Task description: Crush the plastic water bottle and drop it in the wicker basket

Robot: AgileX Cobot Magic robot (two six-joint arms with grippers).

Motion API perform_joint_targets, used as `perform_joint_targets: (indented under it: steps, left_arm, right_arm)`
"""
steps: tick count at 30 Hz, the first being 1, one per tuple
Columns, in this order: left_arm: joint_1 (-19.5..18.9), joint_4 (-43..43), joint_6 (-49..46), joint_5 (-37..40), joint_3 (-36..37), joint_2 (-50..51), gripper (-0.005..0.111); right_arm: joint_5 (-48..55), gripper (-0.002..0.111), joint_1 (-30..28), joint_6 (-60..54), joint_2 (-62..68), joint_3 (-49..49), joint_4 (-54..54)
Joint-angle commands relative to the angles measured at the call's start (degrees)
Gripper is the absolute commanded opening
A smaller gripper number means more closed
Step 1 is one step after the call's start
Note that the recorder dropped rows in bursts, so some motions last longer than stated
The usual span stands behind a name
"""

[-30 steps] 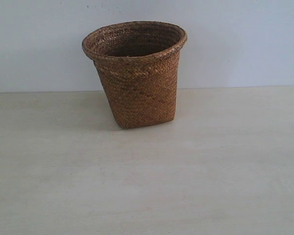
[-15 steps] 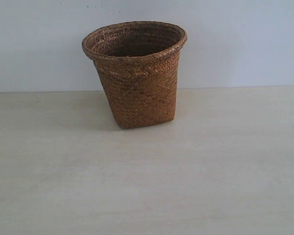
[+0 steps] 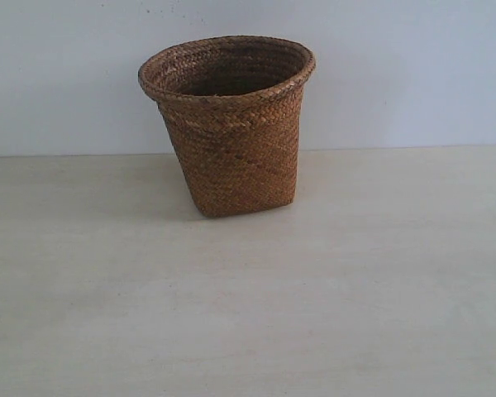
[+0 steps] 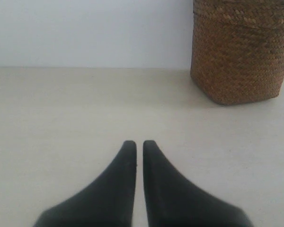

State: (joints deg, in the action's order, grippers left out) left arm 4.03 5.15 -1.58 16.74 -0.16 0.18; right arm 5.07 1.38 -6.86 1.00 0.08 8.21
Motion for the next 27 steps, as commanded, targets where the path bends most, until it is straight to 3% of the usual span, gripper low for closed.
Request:
perform_joint_targets:
  steps: [1,27]
  left_arm:
    - [-0.07,-0.18,0.7,0.16,0.16,-0.18,0.005]
    - [-0.07,-0.17,0.7,0.05,0.16,-0.18,0.005]
  right_arm:
    - [-0.12,0.0,-0.22,0.2,-0.26,-0.08,0.04]
    - [0.41,0.0,-0.22,0.93,-0.26,-0.08,-0.18]
